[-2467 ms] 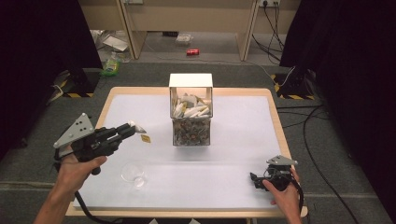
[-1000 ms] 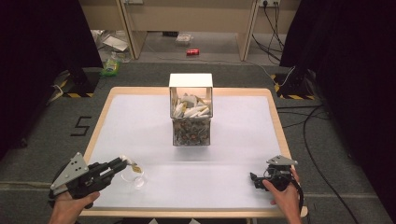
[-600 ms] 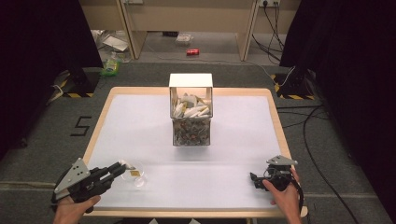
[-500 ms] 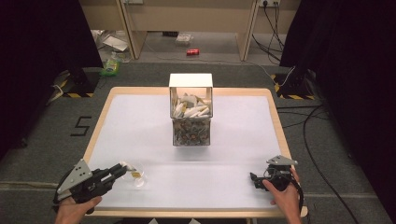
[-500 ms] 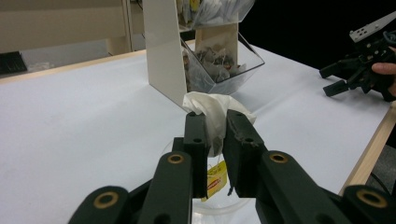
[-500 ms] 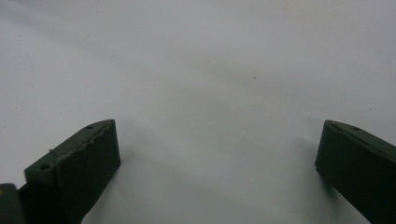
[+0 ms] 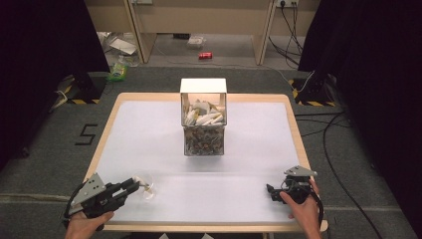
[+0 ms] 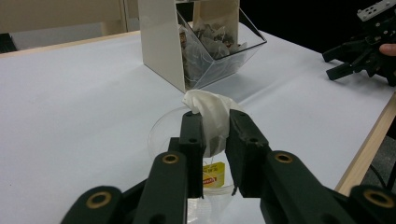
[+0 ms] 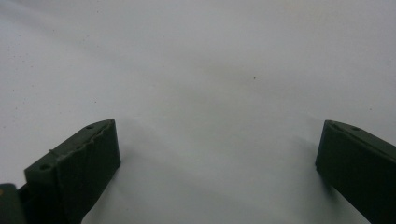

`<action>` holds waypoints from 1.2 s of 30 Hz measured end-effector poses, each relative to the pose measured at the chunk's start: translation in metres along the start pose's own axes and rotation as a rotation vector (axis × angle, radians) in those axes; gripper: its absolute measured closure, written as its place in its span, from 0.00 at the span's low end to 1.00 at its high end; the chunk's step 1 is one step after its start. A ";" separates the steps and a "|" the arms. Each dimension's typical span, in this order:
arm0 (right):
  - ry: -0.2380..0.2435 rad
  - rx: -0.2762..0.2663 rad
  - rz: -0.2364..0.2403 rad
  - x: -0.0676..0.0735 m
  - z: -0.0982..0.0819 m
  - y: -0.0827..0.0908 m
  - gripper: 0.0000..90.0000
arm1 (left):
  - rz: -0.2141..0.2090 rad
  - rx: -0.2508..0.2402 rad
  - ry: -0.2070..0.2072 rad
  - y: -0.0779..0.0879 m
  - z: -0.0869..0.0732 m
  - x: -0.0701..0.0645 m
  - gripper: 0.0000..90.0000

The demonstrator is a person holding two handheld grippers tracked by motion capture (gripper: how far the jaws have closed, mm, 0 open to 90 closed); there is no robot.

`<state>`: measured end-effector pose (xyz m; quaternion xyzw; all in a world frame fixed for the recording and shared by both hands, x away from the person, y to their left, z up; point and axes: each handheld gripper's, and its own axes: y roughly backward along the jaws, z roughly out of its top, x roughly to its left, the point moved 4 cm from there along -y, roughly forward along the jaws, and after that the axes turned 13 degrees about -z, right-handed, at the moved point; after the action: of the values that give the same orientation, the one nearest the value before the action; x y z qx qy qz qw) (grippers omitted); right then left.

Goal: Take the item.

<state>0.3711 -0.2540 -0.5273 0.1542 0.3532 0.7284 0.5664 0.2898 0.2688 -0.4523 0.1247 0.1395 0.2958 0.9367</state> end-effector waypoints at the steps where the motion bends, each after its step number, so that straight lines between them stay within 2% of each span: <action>1: 0.000 0.000 0.000 0.000 0.000 0.000 0.00 | -0.004 0.001 0.000 0.000 0.000 0.000 0.82; 10: 0.000 0.000 0.000 0.000 0.000 0.000 0.00 | -0.016 -0.015 0.014 0.002 0.002 0.000 0.71; 14: 0.000 0.000 0.000 0.000 0.000 0.000 0.00 | -0.023 -0.008 0.005 0.001 0.002 -0.001 0.69; 20: 0.000 0.000 0.000 0.000 0.000 0.000 0.00 | -0.020 -0.015 0.001 0.000 0.005 -0.003 0.60; 30: 0.000 0.000 0.000 0.000 0.000 0.000 0.00 | -0.005 -0.031 0.034 0.003 0.011 0.000 0.42; 36: 0.000 0.000 0.000 0.000 0.000 0.000 0.00 | 0.020 -0.049 0.058 0.006 0.015 0.005 0.34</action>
<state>0.3711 -0.2540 -0.5273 0.1540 0.3531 0.7287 0.5662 0.2959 0.2741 -0.4372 0.0947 0.1578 0.3121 0.9321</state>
